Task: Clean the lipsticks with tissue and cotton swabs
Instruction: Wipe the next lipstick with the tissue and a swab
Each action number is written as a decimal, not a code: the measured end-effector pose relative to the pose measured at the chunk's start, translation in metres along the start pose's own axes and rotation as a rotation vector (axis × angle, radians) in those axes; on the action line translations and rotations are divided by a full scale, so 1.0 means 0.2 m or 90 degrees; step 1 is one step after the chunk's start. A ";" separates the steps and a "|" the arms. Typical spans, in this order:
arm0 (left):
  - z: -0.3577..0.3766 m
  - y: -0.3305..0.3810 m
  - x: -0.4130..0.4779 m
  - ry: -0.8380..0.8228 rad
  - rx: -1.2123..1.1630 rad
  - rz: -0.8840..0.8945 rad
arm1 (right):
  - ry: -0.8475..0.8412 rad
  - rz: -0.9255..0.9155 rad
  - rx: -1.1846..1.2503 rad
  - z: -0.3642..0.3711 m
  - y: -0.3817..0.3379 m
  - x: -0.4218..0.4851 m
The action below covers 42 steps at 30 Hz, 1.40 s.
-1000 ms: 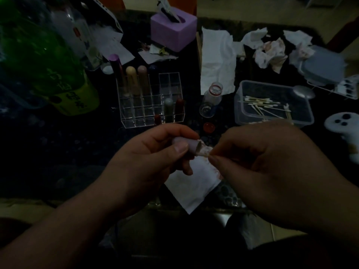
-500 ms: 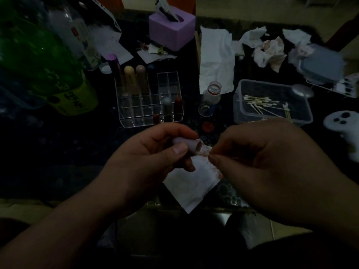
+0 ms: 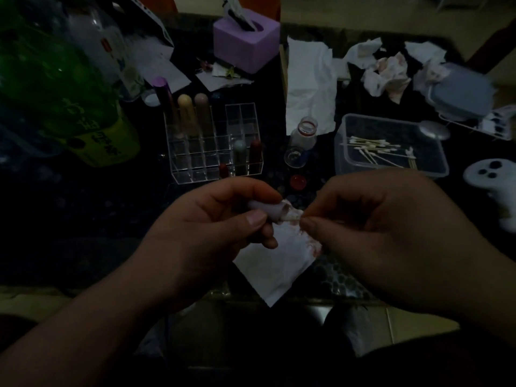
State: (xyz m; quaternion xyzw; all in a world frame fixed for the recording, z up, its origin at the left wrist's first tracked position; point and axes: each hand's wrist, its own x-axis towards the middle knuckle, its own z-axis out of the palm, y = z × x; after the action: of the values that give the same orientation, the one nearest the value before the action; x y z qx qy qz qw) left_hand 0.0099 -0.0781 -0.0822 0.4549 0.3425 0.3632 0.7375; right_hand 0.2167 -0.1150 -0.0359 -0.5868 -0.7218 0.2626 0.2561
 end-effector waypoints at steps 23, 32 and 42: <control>0.01 0.11 0.02 0.108 -0.023 0.030 | -0.004 -0.041 -0.004 0.01 -0.03 -0.03; 0.01 0.09 0.01 0.065 0.011 -0.007 | 0.092 -0.064 0.017 -0.02 -0.05 -0.02; 0.03 0.11 0.00 0.047 0.009 -0.032 | 0.087 -0.104 -0.064 0.00 -0.02 -0.01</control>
State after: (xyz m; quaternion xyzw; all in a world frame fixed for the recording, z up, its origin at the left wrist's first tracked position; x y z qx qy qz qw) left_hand 0.0103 -0.0728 -0.0606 0.4377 0.3831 0.3588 0.7301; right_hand 0.2144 -0.1174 -0.0335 -0.5545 -0.7605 0.1640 0.2955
